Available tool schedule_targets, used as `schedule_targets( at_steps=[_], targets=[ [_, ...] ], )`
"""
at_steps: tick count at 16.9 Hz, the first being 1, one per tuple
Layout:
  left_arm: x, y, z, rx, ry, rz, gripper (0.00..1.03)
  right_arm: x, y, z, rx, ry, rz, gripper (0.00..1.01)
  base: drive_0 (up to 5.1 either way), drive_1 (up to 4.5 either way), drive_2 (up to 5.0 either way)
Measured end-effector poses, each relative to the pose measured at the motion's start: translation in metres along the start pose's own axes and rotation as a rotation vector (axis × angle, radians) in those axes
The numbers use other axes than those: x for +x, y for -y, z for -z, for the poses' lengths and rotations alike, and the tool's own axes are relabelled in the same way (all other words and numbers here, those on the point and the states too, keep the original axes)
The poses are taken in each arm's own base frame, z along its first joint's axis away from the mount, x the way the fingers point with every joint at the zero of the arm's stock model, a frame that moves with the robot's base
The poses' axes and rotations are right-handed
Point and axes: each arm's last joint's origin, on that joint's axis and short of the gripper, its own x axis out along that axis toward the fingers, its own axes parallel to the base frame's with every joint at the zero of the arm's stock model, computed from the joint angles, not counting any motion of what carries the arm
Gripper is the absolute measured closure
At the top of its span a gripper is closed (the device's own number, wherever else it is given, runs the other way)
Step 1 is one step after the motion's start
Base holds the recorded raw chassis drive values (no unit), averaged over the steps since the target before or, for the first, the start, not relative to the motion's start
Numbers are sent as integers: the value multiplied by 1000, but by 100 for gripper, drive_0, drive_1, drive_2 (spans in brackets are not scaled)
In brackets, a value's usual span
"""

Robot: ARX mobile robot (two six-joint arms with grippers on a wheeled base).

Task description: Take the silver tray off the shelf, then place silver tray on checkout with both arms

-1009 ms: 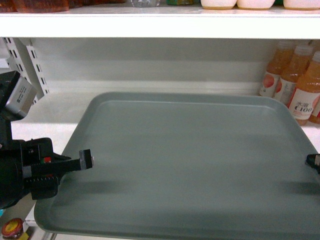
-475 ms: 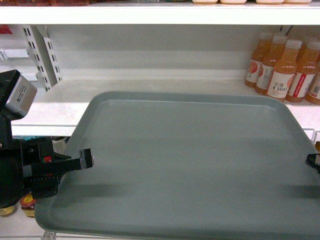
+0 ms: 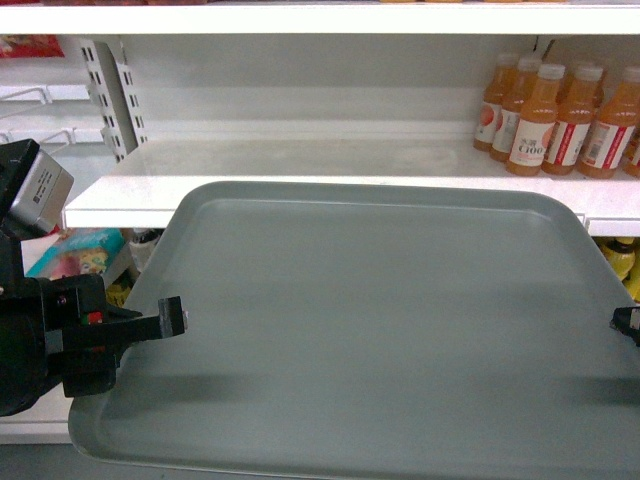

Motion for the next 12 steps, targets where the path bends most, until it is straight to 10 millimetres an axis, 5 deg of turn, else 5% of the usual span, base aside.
schedule_targets(
  at_steps=[12],
  targets=[
    [0,0,0,0,-2,-1,101,0,0,0,1,-2,1,99,10,-420,440]
  ],
)
